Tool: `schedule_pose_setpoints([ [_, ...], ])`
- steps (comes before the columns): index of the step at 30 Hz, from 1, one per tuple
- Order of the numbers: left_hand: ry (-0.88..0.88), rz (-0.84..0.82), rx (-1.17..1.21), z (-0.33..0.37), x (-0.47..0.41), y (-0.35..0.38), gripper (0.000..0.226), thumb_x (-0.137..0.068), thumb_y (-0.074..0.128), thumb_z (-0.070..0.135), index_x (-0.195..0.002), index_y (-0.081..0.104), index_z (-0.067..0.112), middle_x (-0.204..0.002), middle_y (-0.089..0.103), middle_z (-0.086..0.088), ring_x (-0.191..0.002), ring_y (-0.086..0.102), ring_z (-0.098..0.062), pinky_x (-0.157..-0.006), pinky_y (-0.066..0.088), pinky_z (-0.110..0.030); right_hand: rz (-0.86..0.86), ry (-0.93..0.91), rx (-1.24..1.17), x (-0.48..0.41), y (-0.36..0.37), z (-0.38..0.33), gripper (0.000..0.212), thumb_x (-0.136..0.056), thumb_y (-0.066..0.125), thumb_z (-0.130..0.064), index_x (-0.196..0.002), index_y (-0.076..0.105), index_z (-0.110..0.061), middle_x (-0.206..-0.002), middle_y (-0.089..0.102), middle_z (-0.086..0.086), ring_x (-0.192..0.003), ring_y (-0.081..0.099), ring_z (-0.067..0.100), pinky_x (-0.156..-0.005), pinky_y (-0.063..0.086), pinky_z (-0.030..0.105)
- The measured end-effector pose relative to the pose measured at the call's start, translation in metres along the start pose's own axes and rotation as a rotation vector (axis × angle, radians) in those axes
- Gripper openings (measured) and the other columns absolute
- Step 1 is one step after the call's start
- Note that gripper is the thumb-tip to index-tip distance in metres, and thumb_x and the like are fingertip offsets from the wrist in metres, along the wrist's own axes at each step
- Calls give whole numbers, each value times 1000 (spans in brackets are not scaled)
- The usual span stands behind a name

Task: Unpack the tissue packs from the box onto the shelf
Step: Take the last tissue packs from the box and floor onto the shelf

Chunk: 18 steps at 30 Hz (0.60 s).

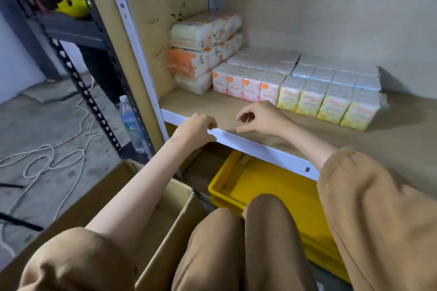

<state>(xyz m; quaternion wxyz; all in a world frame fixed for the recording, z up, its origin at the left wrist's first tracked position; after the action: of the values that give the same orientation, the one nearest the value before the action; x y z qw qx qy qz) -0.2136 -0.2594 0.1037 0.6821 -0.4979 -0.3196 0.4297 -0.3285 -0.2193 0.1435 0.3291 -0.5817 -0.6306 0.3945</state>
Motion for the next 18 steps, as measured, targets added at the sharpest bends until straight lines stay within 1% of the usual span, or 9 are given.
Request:
schedule_pose_setpoints([
  [2,-66,-3,14,-24,25,6,34,-83,65,19,-115,61,12,-121,63,-8,-110,58,-27,-91,49,-37,-74,-75,17,-4,27,-28,34,-78,72,-18,-110,68,-5,-110,69,11,-97,60,21,-69,35,20],
  [3,-102,-1,17,-36,38,9,34,-83,65,20,-116,61,14,-120,64,-7,-110,59,-27,-91,49,-37,-112,-110,22,-7,43,-42,34,-79,72,-18,-110,68,-5,-110,69,12,-98,61,22,-69,35,22],
  [6,-214,-10,21,-78,75,19,34,-83,64,19,-117,61,15,-118,64,-9,-108,60,-27,-90,49,-37,-229,-202,19,-14,93,-79,34,-79,71,-20,-111,67,-7,-114,68,10,-107,60,21,-76,38,20],
  [9,-347,-17,36,-123,113,33,34,-83,65,20,-117,62,15,-119,64,-9,-108,60,-28,-91,51,-38,-357,-298,9,-16,142,-116,35,-80,71,-20,-112,67,-8,-116,67,9,-107,60,20,-79,39,20],
  [11,-449,-28,49,-153,138,42,34,-82,64,19,-116,62,18,-118,65,-8,-107,61,-29,-91,52,-37,-440,-357,15,-13,174,-136,35,-81,70,-22,-113,67,-9,-115,66,9,-103,59,18,-79,39,21],
  [13,-545,-55,72,-182,163,54,34,-81,65,19,-115,62,18,-116,65,-8,-105,61,-28,-89,50,-35,-517,-397,15,-11,205,-152,34,-82,69,-22,-114,66,-9,-114,66,9,-94,56,13,-78,39,22],
  [15,-637,-97,83,-209,187,67,36,-80,66,20,-116,61,19,-119,63,-7,-107,60,-28,-89,49,-34,-591,-428,18,-9,236,-166,34,-83,67,-21,-115,65,-8,-116,66,10,-90,53,10,-78,40,22],
  [16,-679,-119,84,-223,198,73,36,-81,65,20,-116,61,19,-120,62,-7,-108,59,-28,-90,48,-34,-625,-441,24,-9,251,-171,34,-84,67,-20,-115,65,-8,-117,66,10,-92,54,11,-79,41,22],
  [18,-759,-164,88,-249,220,89,37,-80,65,19,-117,60,19,-121,60,-8,-109,59,-29,-90,49,-35,-685,-452,38,-8,280,-180,34,-84,67,-20,-115,64,-9,-119,65,9,-101,59,17,-83,43,24],
])
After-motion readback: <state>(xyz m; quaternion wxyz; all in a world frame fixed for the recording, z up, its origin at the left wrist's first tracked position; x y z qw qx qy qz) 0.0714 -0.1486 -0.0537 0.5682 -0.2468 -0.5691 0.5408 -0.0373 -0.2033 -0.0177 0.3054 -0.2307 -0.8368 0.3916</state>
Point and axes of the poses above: each hand's wrist, its own x-axis away from the middle knuckle, its own y-axis out of the palm, z = x × y, the point moved 10 cm from there along -x, towards the middle knuckle
